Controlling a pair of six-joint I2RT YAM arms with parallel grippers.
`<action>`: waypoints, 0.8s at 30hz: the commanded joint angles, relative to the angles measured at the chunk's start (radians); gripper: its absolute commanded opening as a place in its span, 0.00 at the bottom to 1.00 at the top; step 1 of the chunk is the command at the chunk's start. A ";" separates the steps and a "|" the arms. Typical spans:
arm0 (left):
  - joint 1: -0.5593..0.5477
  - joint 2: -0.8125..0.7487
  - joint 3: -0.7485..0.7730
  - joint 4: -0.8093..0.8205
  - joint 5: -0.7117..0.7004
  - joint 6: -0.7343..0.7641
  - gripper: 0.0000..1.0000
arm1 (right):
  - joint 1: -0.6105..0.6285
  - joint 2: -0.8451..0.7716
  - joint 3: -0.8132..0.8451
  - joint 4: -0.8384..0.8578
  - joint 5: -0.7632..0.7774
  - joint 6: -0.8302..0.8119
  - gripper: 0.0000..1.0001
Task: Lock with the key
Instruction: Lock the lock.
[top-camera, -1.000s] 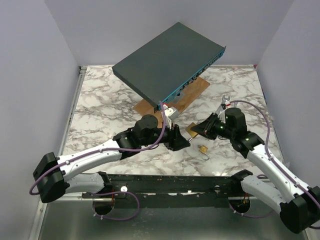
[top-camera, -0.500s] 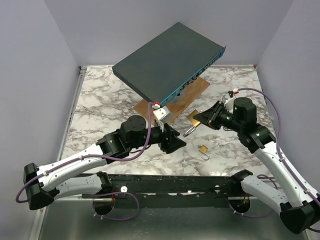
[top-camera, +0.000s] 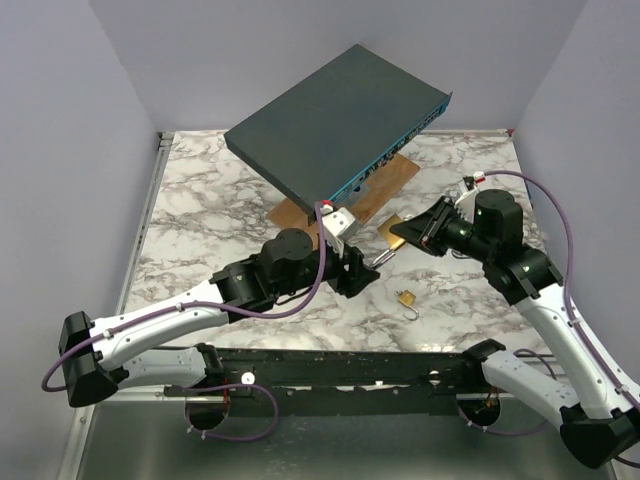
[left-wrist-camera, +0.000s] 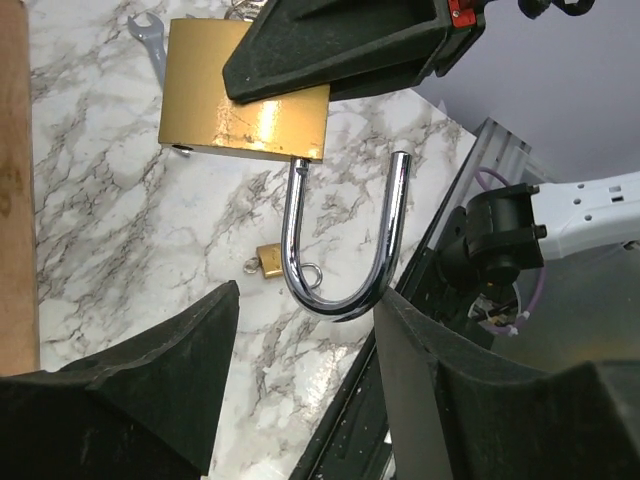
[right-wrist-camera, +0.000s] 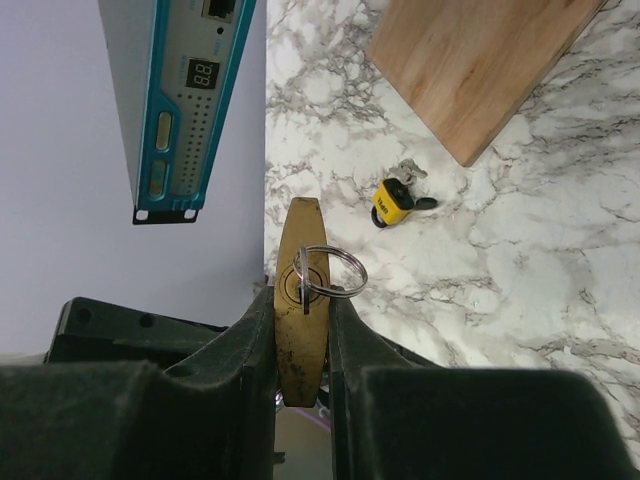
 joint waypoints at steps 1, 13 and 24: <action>-0.006 -0.004 0.026 0.060 -0.040 -0.026 0.52 | 0.004 -0.039 0.052 0.063 -0.024 0.010 0.01; 0.111 -0.029 -0.016 0.197 0.289 -0.281 0.17 | 0.004 -0.140 0.027 0.263 -0.106 -0.038 0.01; 0.228 -0.067 0.039 0.191 0.608 -0.423 0.00 | 0.004 -0.175 -0.046 0.566 -0.312 -0.102 0.01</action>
